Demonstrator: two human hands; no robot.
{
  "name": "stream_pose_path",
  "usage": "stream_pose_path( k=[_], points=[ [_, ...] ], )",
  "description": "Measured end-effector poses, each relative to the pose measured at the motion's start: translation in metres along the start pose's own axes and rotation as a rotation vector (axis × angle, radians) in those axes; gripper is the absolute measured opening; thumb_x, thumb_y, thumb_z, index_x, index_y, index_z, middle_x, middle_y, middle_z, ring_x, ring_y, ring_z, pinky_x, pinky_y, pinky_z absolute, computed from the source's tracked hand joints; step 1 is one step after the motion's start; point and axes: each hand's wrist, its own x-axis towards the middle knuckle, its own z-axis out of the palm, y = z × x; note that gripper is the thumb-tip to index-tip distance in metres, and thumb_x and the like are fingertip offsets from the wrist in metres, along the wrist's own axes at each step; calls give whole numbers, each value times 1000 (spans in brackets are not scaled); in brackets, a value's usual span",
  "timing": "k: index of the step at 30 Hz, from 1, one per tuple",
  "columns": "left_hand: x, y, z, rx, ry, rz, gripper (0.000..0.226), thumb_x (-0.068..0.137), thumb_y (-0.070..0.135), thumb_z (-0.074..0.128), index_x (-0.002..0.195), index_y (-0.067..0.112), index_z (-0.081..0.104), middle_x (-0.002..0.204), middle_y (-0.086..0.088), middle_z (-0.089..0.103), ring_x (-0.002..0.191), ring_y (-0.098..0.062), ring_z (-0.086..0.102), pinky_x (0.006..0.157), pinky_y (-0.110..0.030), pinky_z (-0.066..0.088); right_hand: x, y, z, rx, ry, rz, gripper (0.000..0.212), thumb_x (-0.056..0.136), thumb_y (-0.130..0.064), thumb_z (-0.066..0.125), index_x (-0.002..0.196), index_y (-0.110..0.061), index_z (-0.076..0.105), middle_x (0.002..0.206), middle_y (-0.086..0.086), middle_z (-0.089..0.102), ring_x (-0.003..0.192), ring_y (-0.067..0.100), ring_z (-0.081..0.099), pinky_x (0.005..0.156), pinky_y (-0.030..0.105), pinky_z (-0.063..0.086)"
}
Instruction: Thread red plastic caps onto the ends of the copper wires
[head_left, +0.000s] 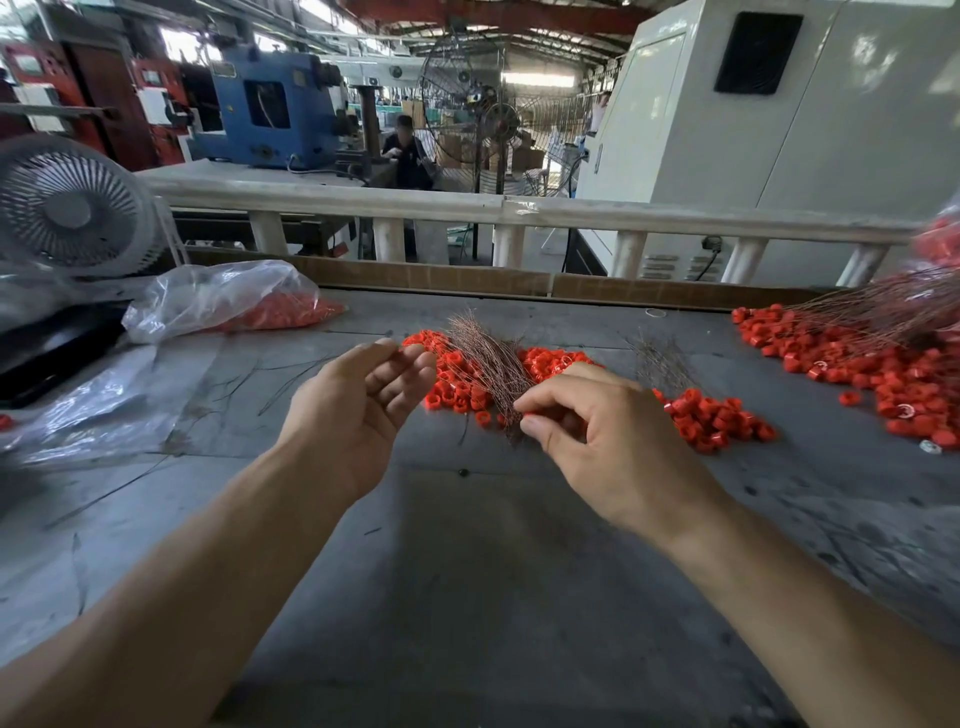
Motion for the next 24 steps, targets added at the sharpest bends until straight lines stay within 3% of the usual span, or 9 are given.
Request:
stream_pose_path(
  k=[5, 10, 14, 18, 24],
  points=[
    [0, -3, -1, 151, -91, 0, 11, 101, 15, 58, 99, 5, 63, 80, -11, 68, 71, -19, 68, 69, -28, 63, 7, 13, -14, -112, 189, 50, 8, 89, -22, 75, 96, -24, 77, 89, -10, 66, 81, 12, 63, 77, 31, 53],
    [-4, -10, -1, 385, -101, 60, 16, 98, 12, 62, 111, 3, 65, 82, -11, 66, 67, -20, 63, 61, -30, 58, 13, 42, -35, -261, 365, 298, 5, 90, -24, 73, 94, -23, 75, 88, -5, 67, 81, 21, 66, 74, 36, 54],
    [-9, -14, 0, 562, -92, 181, 14, 98, 9, 62, 105, 0, 69, 79, -12, 70, 65, -21, 63, 59, -31, 55, 13, 61, -49, -380, 319, 490, 6, 91, -28, 70, 90, -24, 73, 92, -1, 72, 89, 29, 67, 76, 43, 57],
    [-12, -20, 2, 736, -140, 299, 12, 99, 3, 58, 98, 1, 70, 68, -9, 70, 57, -19, 62, 51, -26, 54, 11, 72, -53, -433, 253, 571, 8, 90, -28, 71, 85, -23, 76, 84, -1, 74, 82, 29, 67, 69, 35, 53],
    [-18, -28, 4, 993, -266, 405, 15, 98, 3, 59, 92, 9, 72, 70, -8, 72, 58, -20, 63, 54, -29, 54, 10, 75, -52, -482, 107, 681, 14, 91, -37, 71, 83, -27, 76, 82, 3, 73, 83, 32, 66, 67, 32, 47]
  ],
)
